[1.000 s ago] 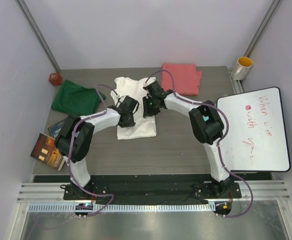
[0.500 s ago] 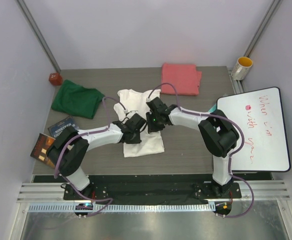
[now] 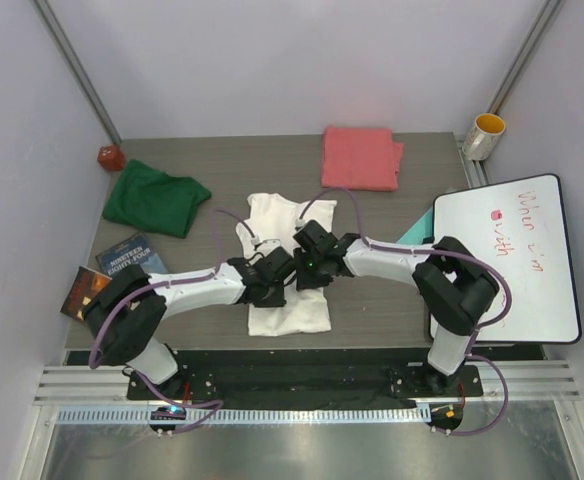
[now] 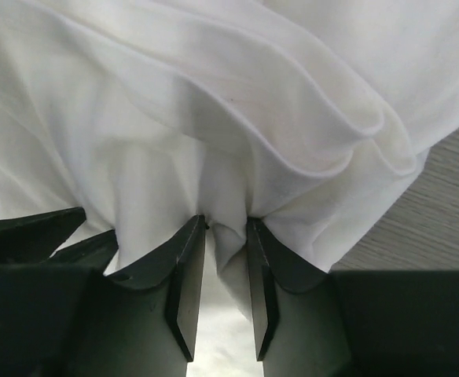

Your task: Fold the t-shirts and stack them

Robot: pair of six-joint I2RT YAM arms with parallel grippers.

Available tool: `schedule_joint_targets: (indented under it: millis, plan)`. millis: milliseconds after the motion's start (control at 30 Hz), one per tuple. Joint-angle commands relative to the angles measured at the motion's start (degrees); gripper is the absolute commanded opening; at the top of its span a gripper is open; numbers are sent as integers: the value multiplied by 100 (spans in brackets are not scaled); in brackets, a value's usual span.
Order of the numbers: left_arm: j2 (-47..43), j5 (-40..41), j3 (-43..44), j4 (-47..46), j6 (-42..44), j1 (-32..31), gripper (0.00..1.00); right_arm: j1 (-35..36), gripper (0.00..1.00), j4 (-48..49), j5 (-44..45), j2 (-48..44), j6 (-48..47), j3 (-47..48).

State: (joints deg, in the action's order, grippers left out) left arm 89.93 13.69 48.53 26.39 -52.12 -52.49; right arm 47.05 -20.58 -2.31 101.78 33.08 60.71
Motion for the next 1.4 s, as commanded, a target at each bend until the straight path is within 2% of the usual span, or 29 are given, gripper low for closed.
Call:
schedule_joint_targets:
  millis: [0,100,133,200,400,533,600,700,900,967,1033,1367]
  plan:
    - [-9,70,-398,1298,-167,-60,32,103,35,-667,511,-315,129,-235]
    - [-370,317,-257,1561,-150,-60,34,94,38,-842,819,-640,85,-86]
    - [-597,449,-213,1632,-150,-60,41,94,39,-895,993,-685,41,-33]
    - [-783,572,-82,1816,-114,-60,44,85,39,-1141,1153,-755,-12,186]
    - [-1591,880,25,2054,-149,-60,46,85,41,-1449,1557,-1071,-109,398]
    - [-2303,1021,-107,2089,-220,-51,62,77,46,-1440,1549,-1948,-109,311]
    - [-2620,1074,-379,1984,-211,-33,65,68,48,-1440,1314,-2205,-91,135]
    - [-2919,1013,-827,1817,-325,11,69,68,59,-1100,900,-2557,66,-426]
    - [-3376,775,-1697,1167,-755,98,69,68,61,306,-110,-3067,900,-2192]
    - [-3429,793,-1970,991,-923,107,70,68,61,843,-182,-3164,1094,-2728]
    - [-3482,784,-2163,833,-984,116,70,68,61,1212,-296,-3260,1279,-2993]
    - [-3737,705,-2691,534,-1090,116,70,68,62,1872,-551,-3427,1517,-3715]
